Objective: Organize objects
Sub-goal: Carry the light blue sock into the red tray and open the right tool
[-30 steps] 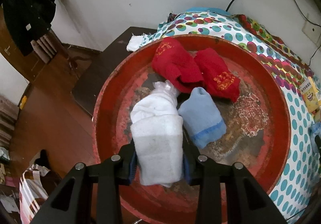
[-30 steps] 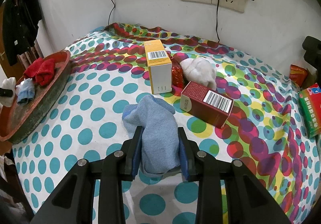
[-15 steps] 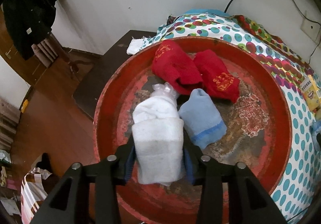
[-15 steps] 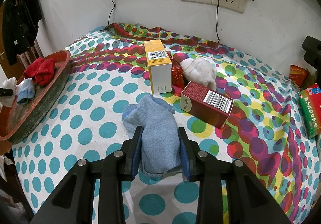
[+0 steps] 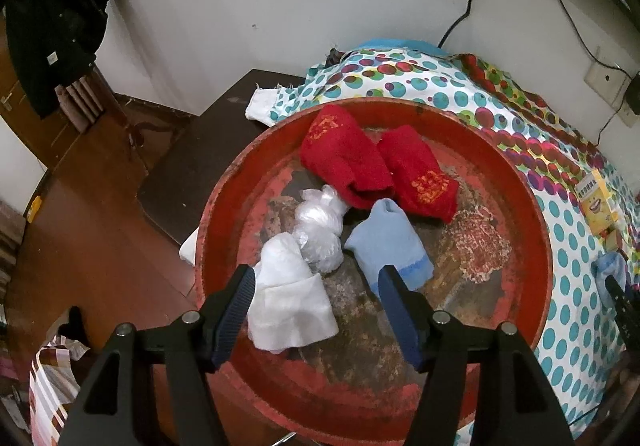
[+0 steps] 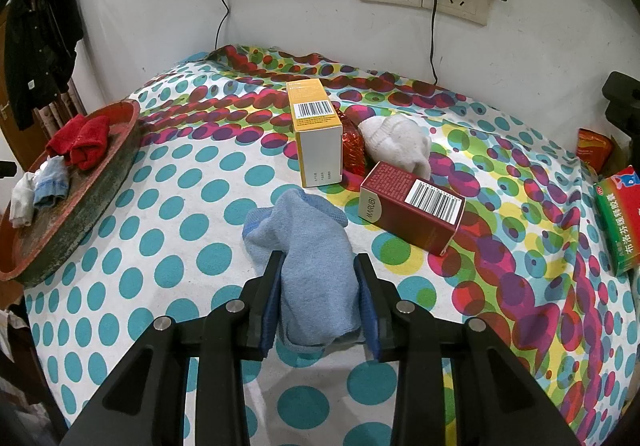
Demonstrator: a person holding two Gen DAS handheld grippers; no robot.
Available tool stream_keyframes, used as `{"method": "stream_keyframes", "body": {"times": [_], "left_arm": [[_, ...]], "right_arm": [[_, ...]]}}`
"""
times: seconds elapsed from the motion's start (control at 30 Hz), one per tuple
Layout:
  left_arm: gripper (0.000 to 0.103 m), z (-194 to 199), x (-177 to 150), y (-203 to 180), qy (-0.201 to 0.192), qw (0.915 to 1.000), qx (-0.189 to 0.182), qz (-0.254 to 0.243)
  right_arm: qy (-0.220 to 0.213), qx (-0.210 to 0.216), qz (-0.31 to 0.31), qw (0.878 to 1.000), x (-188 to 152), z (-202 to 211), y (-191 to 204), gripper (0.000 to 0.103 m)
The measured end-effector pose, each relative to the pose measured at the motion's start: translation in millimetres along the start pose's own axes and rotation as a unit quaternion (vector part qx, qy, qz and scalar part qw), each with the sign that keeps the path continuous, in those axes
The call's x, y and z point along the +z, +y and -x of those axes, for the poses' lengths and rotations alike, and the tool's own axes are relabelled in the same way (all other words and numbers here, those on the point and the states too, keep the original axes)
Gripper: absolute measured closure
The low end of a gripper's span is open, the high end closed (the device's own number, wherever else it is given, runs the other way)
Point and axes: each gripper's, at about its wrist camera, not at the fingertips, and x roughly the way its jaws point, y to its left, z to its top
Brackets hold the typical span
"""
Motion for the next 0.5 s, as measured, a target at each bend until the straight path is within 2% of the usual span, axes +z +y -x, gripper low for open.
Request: {"method": "stream_keyframes", "body": {"times": [0.17,0.33,0.4,0.5], "left_arm": [[0.037,10.1,-4.8,-12.0,-0.008,0.9998,0.005,-0.016],[0.037,18.1,-7.7,-24.9,-0.007,0.9992,-0.022,-0.031],[0.037,20.7,-9.1,-26.5,-0.007,0.999,-0.034,-0.029],[0.037,21.8,-11.5,-25.0,-0.006,0.9989,-0.038,-0.025]], "right_arm": [[0.0,-0.001,0.001,1.0,0.2,-0.1,1.8,0.07],[0.0,0.0,0.0,1.0,-0.2,0.8,3.1,0.069],[-0.002,-0.006,-0.001,1.0,0.2,1.4,3.8,0.052],[0.0,-0.005,-0.002,1.0,-1.7,3.6,0.5,0.05]]}}
